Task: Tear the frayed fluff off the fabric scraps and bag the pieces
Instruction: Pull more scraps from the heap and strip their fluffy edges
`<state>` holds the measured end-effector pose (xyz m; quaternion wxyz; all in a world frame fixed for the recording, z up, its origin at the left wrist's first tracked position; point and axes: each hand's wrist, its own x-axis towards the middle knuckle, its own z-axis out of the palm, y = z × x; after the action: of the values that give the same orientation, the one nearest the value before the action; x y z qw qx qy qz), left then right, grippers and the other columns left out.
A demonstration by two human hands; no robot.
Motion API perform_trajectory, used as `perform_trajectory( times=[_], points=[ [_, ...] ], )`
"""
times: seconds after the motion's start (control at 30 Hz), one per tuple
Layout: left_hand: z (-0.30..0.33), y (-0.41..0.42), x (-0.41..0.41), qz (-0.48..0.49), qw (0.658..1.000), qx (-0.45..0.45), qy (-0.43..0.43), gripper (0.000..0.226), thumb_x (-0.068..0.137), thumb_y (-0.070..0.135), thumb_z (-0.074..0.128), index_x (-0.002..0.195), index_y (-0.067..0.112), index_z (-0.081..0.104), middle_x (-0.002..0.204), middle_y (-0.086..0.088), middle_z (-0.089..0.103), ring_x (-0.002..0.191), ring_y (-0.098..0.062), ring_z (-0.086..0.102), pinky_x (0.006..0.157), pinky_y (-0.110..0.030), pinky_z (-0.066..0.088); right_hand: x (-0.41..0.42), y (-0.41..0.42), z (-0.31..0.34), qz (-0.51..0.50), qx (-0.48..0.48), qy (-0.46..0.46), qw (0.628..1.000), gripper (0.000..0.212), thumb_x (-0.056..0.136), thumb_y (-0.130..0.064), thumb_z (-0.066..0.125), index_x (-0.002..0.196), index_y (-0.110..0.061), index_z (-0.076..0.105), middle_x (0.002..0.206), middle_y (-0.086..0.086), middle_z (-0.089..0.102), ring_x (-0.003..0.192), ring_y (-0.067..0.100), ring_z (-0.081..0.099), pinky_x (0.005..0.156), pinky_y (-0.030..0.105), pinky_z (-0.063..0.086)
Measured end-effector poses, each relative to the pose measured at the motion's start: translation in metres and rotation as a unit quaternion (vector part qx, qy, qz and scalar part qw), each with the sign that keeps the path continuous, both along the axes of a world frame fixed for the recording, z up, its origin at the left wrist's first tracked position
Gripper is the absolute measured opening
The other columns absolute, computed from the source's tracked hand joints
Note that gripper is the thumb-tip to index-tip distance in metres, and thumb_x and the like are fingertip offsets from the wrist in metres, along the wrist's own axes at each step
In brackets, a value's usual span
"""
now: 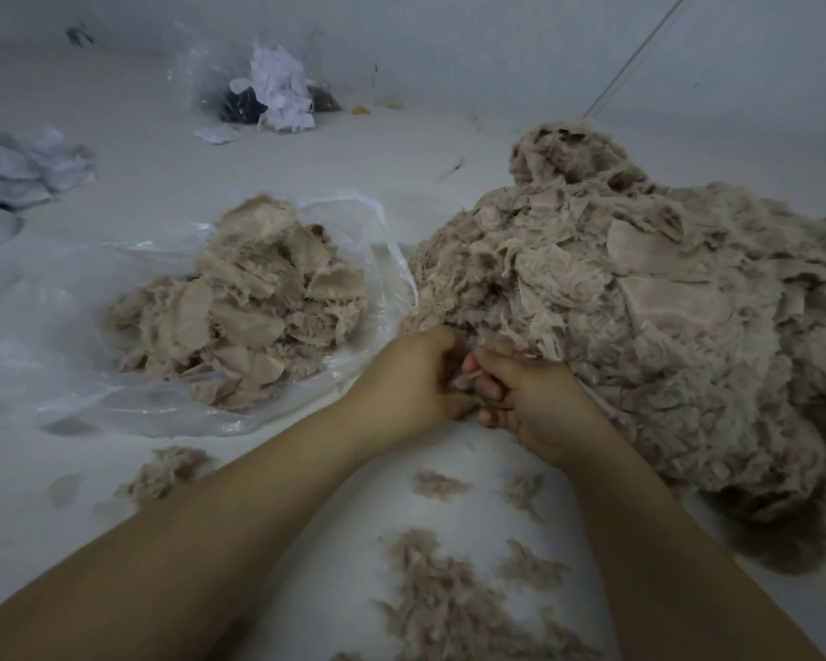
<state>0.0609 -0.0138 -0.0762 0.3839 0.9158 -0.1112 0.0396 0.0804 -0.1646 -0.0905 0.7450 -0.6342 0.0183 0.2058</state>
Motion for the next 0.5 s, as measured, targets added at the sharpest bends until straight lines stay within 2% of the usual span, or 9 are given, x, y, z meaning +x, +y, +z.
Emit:
perform_trajectory(
  times=[0.1, 0.2, 0.3, 0.37, 0.5],
  points=[
    [-0.012, -0.007, 0.004, 0.010, 0.999, -0.016, -0.040, 0.011, 0.077, 0.010, 0.074, 0.076, 0.015, 0.064, 0.061, 0.009, 0.052, 0.054, -0.004, 0.049, 0.049, -0.013, 0.032, 0.002, -0.001, -0.002, 0.003, 0.014, -0.019, 1.000, 0.031, 0.102, -0.023, 0.047, 0.079, -0.010, 0.061, 0.051, -0.002, 0.037, 0.043, 0.006, 0.035, 0.042, 0.020, 0.036],
    [-0.018, -0.009, 0.006, 0.035, 0.995, -0.061, -0.071, 0.022, 0.081, 0.001, 0.070, 0.062, 0.011, 0.065, 0.059, 0.001, 0.057, 0.060, -0.011, 0.055, 0.052, -0.019, 0.038, 0.004, -0.003, -0.002, 0.011, 0.031, -0.016, 0.999, 0.026, 0.102, -0.024, 0.047, 0.087, -0.011, 0.064, 0.054, -0.002, 0.035, 0.046, 0.006, 0.033, 0.042, 0.019, 0.034],
    [-0.018, -0.005, -0.001, 0.024, 0.991, -0.083, -0.104, 0.028, 0.077, -0.007, 0.071, 0.059, 0.013, 0.060, 0.063, 0.015, 0.053, 0.063, 0.002, 0.055, 0.056, -0.008, 0.035, 0.006, -0.002, -0.003, 0.023, 0.011, -0.012, 1.000, 0.029, 0.103, -0.028, 0.045, 0.098, -0.017, 0.072, 0.054, -0.004, 0.035, 0.046, 0.003, 0.033, 0.042, 0.018, 0.035],
    [-0.017, -0.001, -0.008, 0.012, 0.991, -0.089, -0.097, 0.039, 0.076, -0.008, 0.073, 0.060, 0.023, 0.054, 0.063, 0.019, 0.049, 0.063, 0.009, 0.053, 0.058, -0.005, 0.034, 0.007, -0.001, -0.005, 0.019, 0.010, -0.006, 1.000, 0.031, 0.103, -0.029, 0.045, 0.100, -0.014, 0.072, 0.053, -0.004, 0.036, 0.045, 0.003, 0.035, 0.041, 0.018, 0.035],
    [-0.015, 0.010, -0.019, 0.025, 0.990, -0.134, -0.034, 0.030, 0.077, -0.009, 0.074, 0.061, 0.011, 0.058, 0.062, 0.006, 0.050, 0.053, 0.000, 0.046, 0.055, -0.012, 0.035, 0.009, -0.001, -0.010, 0.001, 0.002, -0.005, 1.000, 0.030, 0.103, -0.030, 0.048, 0.103, -0.008, 0.069, 0.051, -0.005, 0.038, 0.043, 0.004, 0.037, 0.041, 0.019, 0.037]
  ],
)
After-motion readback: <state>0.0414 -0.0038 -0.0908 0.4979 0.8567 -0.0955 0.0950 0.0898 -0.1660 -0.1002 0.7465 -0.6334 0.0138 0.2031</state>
